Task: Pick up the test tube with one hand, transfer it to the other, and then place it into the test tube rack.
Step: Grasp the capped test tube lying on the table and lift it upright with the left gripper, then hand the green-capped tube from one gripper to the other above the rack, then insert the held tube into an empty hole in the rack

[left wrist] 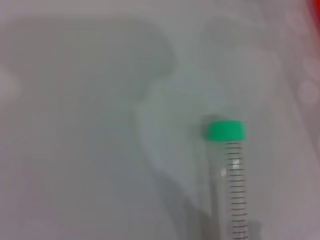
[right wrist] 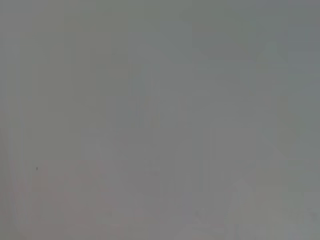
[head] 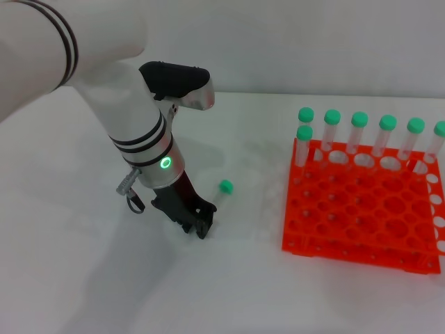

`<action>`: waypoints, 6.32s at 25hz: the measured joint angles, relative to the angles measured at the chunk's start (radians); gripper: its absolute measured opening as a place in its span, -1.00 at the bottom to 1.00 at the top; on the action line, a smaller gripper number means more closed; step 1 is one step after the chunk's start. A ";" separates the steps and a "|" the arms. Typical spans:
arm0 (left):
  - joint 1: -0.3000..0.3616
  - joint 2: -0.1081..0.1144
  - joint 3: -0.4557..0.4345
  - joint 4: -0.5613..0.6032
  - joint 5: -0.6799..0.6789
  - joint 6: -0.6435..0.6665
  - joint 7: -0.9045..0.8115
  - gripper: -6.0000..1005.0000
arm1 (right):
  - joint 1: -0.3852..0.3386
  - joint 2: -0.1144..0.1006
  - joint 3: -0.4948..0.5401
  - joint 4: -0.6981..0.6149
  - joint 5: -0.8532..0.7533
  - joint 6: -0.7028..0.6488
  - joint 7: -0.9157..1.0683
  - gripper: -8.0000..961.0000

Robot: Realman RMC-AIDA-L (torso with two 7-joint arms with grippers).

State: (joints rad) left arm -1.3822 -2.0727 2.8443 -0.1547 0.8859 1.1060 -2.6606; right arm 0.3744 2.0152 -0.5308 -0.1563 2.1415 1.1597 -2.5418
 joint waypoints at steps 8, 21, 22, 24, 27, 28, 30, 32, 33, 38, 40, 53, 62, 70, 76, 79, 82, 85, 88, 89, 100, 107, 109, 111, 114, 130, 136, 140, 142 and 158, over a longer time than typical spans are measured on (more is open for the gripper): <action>-0.003 -0.001 -0.001 -0.006 -0.035 -0.049 0.068 -0.57 | -0.002 0.000 0.005 0.000 0.000 0.000 0.000 0.81; 0.097 0.038 0.000 -0.199 -0.620 -0.190 0.500 -0.60 | -0.007 -0.002 0.011 -0.004 0.000 -0.007 0.001 0.81; 0.122 0.042 0.000 -0.199 -0.699 -0.197 0.551 -0.60 | -0.008 -0.003 0.013 -0.006 0.002 -0.008 0.002 0.81; 0.182 0.042 0.000 -0.196 -0.899 -0.206 0.684 -0.61 | -0.008 -0.003 0.020 -0.007 0.014 -0.011 0.002 0.81; 0.264 0.019 0.000 -0.190 -1.165 -0.213 0.889 -0.61 | -0.009 -0.001 0.051 -0.002 0.042 -0.020 0.001 0.81; 0.301 0.005 0.000 -0.183 -1.299 -0.212 1.000 -0.61 | -0.010 -0.001 0.061 -0.001 0.048 -0.022 0.001 0.81; 0.360 -0.006 -0.001 -0.129 -1.472 -0.208 1.184 -0.61 | -0.012 0.000 0.079 0.000 0.051 -0.030 0.003 0.81; 0.430 -0.005 -0.003 -0.017 -1.649 -0.205 1.415 -0.61 | -0.012 0.000 0.108 0.004 0.052 -0.052 0.013 0.81; 0.459 -0.005 -0.005 0.030 -1.715 -0.204 1.517 -0.61 | -0.012 0.000 0.119 0.006 0.052 -0.060 0.019 0.81; 0.609 -0.014 -0.058 0.273 -1.924 -0.083 2.002 -0.61 | -0.015 -0.005 0.131 0.008 0.044 -0.063 0.078 0.81; 0.650 -0.016 -0.071 0.347 -1.926 -0.020 2.118 -0.61 | -0.021 -0.011 0.092 -0.008 0.015 -0.030 0.140 0.81; 0.664 -0.033 -0.066 0.627 -1.724 -0.160 2.469 -0.61 | -0.047 -0.115 -0.123 -0.215 -0.292 0.519 0.449 0.81; 0.603 -0.034 -0.065 0.679 -1.700 -0.229 2.505 -0.60 | 0.028 -0.073 -0.180 -0.292 -0.413 0.530 0.523 0.81; 0.600 -0.035 -0.057 0.690 -1.699 -0.230 2.509 -0.61 | 0.094 -0.017 -0.198 -0.297 -0.438 0.479 0.529 0.81; 0.602 -0.035 -0.056 0.691 -1.699 -0.230 2.509 -0.60 | 0.133 -0.009 -0.212 -0.292 -0.438 0.477 0.537 0.81; 0.604 -0.035 -0.056 0.692 -1.699 -0.231 2.509 -0.60 | 0.148 -0.008 -0.212 -0.290 -0.438 0.477 0.541 0.79; 0.606 -0.035 -0.055 0.692 -1.699 -0.231 2.510 -0.58 | 0.156 -0.008 -0.212 -0.292 -0.438 0.476 0.542 0.71; 0.606 -0.035 -0.055 0.692 -1.699 -0.232 2.510 -0.57 | 0.157 -0.008 -0.212 -0.295 -0.438 0.474 0.543 0.64; 0.606 -0.035 -0.055 0.693 -1.699 -0.232 2.510 -0.56 | 0.158 -0.009 -0.212 -0.297 -0.438 0.471 0.543 0.56; 0.606 -0.035 -0.056 0.693 -1.699 -0.232 2.510 -0.55 | 0.158 -0.010 -0.212 -0.297 -0.438 0.471 0.543 0.54; 0.607 -0.035 -0.056 0.687 -1.700 -0.231 2.506 -0.50 | 0.156 -0.015 -0.206 -0.298 -0.435 0.470 0.545 -0.49; 0.619 -0.035 -0.057 0.676 -1.705 -0.229 2.516 -0.47 | 0.156 -0.016 -0.200 -0.298 -0.432 0.471 0.546 -0.54; 0.629 -0.034 -0.059 0.665 -1.708 -0.232 2.518 -0.46 | 0.154 -0.017 -0.197 -0.298 -0.422 0.474 0.547 -0.54; 0.645 -0.034 -0.065 0.657 -1.711 -0.232 2.519 -0.46 | 0.152 -0.016 -0.197 -0.298 -0.416 0.471 0.547 -0.54; 0.660 -0.035 -0.068 0.655 -1.712 -0.233 2.519 -0.36 | 0.151 -0.015 -0.197 -0.298 -0.413 0.467 0.546 -0.54; 1.114 -0.025 -0.067 0.600 -1.713 0.197 2.683 0.47 | 0.165 0.000 -0.211 -0.287 -0.390 0.355 0.483 -0.55; 1.150 -0.023 -0.068 0.513 -1.833 0.244 2.675 0.65 | 0.185 0.007 -0.289 -0.279 -0.389 0.278 0.459 -0.55; 1.179 -0.021 -0.068 0.485 -1.938 0.258 2.675 0.65 | 0.247 0.011 -0.336 -0.232 -0.388 0.220 0.421 -0.55; 1.190 -0.021 -0.068 0.479 -1.984 0.260 2.669 0.65 | 0.266 0.011 -0.337 -0.217 -0.387 0.201 0.409 -0.55; 1.197 -0.021 -0.068 0.476 -2.047 0.262 2.636 0.65 | 0.304 0.006 -0.350 -0.197 -0.393 0.084 0.388 -0.55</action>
State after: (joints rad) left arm -0.1853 -2.0939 2.7765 0.3218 -1.1616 1.3679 -0.0242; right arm 0.6788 2.0212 -0.8805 -0.3529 1.7484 1.2435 -2.1536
